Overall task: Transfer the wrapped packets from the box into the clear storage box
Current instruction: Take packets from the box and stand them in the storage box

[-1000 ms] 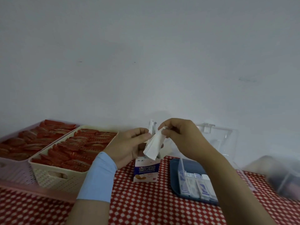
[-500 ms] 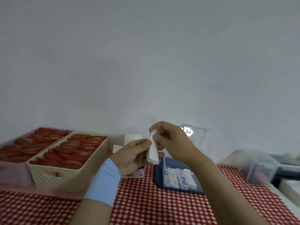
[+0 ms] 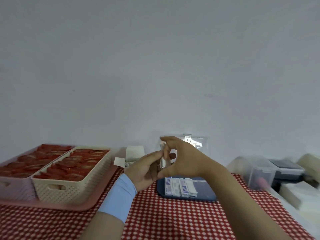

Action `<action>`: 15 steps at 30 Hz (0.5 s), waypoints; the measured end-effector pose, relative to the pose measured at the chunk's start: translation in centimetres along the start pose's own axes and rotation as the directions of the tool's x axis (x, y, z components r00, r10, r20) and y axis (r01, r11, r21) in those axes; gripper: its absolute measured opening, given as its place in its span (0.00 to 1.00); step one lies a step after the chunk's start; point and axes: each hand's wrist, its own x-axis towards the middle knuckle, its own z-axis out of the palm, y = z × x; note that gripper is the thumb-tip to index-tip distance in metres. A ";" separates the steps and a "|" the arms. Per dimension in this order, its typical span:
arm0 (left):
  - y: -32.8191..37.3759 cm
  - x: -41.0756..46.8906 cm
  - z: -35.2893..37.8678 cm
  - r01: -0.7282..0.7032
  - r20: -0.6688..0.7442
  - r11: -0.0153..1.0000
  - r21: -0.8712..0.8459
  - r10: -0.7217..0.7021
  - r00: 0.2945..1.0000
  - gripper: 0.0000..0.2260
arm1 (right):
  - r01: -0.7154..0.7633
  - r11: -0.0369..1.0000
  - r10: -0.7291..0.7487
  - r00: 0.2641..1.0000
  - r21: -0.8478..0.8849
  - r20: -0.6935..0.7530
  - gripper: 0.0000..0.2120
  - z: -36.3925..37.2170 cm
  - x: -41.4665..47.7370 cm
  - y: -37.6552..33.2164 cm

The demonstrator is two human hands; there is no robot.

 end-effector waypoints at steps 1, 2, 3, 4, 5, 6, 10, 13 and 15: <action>-0.1 0.1 0.2 -0.003 0.007 1.000 0.001 0.003 1.000 0.16 | -0.003 1.000 0.003 1.000 0.000 -0.004 0.21 -0.3 -0.2 0.2; -0.2 0.0 0.6 -0.001 0.016 1.000 0.004 0.001 1.000 0.16 | -0.007 1.000 0.007 1.000 -0.003 -0.009 0.21 -0.5 -0.4 0.5; -0.2 0.0 1.2 0.003 0.026 1.000 0.004 -0.003 1.000 0.16 | -0.011 1.000 0.011 1.000 -0.008 -0.010 0.21 -0.8 -0.6 0.7; -0.4 0.0 1.6 0.004 0.048 1.000 0.005 -0.004 0.999 0.16 | -0.010 1.000 0.010 1.000 -0.015 -0.012 0.22 -0.9 -0.9 0.8; -0.5 0.0 2.1 -0.002 0.076 1.000 0.003 0.002 0.997 0.15 | -0.002 1.000 0.001 1.000 -0.020 -0.015 0.22 -1.0 -1.1 0.9; -0.6 0.0 2.5 -0.009 0.086 1.000 -0.003 0.009 0.996 0.14 | 0.007 1.000 -0.007 1.000 -0.016 -0.018 0.22 -1.2 -1.3 1.1; -0.7 0.2 3.6 -0.034 0.145 0.999 -0.017 0.036 0.989 0.15 | -0.043 0.973 0.050 0.999 0.229 -0.022 0.16 -2.7 -2.0 2.2; -0.8 0.3 4.3 0.021 0.132 0.997 -0.074 -0.012 0.991 0.15 | -0.161 0.872 0.184 0.983 0.463 -0.005 0.15 -4.2 -2.1 3.5; -0.8 0.4 4.8 0.064 0.155 0.995 -0.076 -0.051 0.987 0.16 | -0.253 0.870 0.264 0.964 0.422 0.033 0.20 -5.0 -2.2 4.2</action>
